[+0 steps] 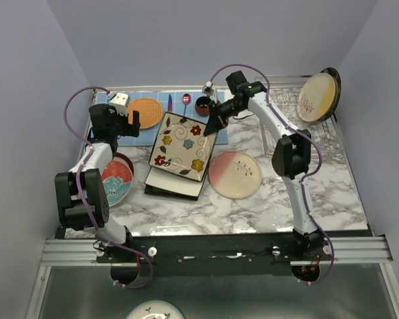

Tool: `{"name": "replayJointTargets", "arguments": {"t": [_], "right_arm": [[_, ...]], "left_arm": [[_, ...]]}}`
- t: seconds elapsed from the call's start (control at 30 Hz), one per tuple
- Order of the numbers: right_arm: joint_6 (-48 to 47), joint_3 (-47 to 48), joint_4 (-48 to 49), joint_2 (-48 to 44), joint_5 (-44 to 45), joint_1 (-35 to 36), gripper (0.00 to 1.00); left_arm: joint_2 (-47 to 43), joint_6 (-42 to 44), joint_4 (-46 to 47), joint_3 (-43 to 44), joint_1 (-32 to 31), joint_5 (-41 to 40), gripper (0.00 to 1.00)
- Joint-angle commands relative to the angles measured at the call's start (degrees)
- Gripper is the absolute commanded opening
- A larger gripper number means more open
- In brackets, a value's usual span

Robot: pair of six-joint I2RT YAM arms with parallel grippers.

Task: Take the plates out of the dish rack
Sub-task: Place the plate at the center of the board.

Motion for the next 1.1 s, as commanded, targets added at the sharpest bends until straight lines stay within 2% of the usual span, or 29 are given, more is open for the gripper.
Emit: {"name": "replayJointTargets", "arguments": {"t": [0.0, 0.6, 1.07], "right_arm": [[3.28, 1.71, 2.92, -0.59, -12.81, 1.3, 0.01], [4.68, -0.48, 4.16, 1.43, -15.27, 3.94, 0.01], [2.58, -0.66, 0.82, 2.76, -15.8, 4.38, 0.01]], "left_arm": [[-0.52, 1.02, 0.55, 0.22, 0.23, -2.39, 0.98], [-0.53, 2.34, 0.55, 0.74, 0.32, -3.62, 0.98], [-1.58, 3.05, 0.02, 0.31, 0.32, -3.54, 0.98]]}}
